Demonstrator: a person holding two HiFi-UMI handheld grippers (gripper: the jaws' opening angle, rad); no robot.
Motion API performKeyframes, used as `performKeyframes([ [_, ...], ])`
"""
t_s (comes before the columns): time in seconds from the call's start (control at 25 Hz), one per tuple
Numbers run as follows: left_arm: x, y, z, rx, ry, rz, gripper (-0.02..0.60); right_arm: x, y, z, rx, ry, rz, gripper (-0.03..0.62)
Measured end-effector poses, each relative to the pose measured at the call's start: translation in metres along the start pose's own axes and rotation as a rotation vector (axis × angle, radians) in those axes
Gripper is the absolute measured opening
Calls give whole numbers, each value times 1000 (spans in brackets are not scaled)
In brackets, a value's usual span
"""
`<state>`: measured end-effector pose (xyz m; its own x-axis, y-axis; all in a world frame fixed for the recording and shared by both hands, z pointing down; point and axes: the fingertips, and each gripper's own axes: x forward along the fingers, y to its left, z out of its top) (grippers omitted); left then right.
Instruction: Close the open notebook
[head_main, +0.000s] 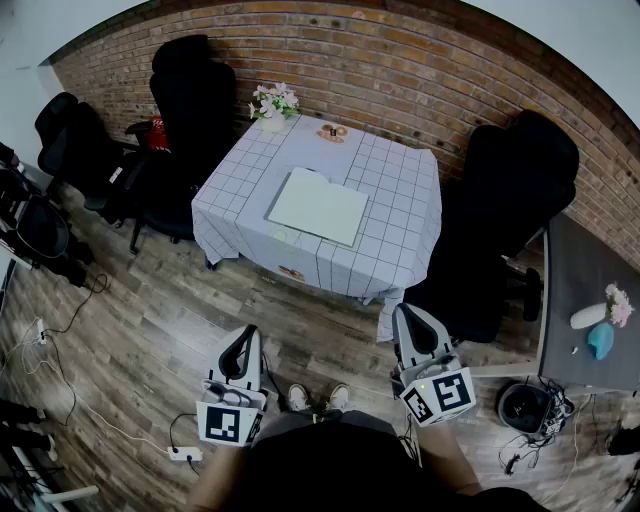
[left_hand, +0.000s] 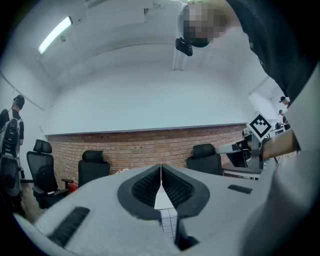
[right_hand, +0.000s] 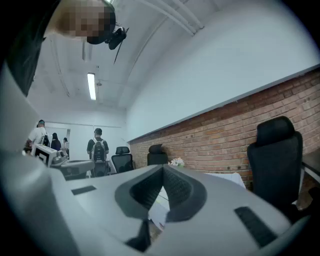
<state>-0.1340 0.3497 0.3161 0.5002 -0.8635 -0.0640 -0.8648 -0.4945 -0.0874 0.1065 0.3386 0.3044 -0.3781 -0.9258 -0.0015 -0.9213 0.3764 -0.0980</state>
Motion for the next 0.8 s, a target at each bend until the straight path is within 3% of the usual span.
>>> performKeyframes([
  [0.2, 0, 7, 3, -2, -36, 13, 29, 6, 3, 0, -4, 2, 10, 12],
  [0.4, 2, 4, -3, -24, 9, 13, 29, 12, 3, -4, -1, 10, 24, 12],
  [0.64, 6, 2, -1, 14, -31, 39, 29, 7, -11, -7, 78, -15, 52, 14],
  [0.8, 8, -6, -9, -11, 18, 59, 29, 8, -20, -19, 94, 3, 67, 14],
])
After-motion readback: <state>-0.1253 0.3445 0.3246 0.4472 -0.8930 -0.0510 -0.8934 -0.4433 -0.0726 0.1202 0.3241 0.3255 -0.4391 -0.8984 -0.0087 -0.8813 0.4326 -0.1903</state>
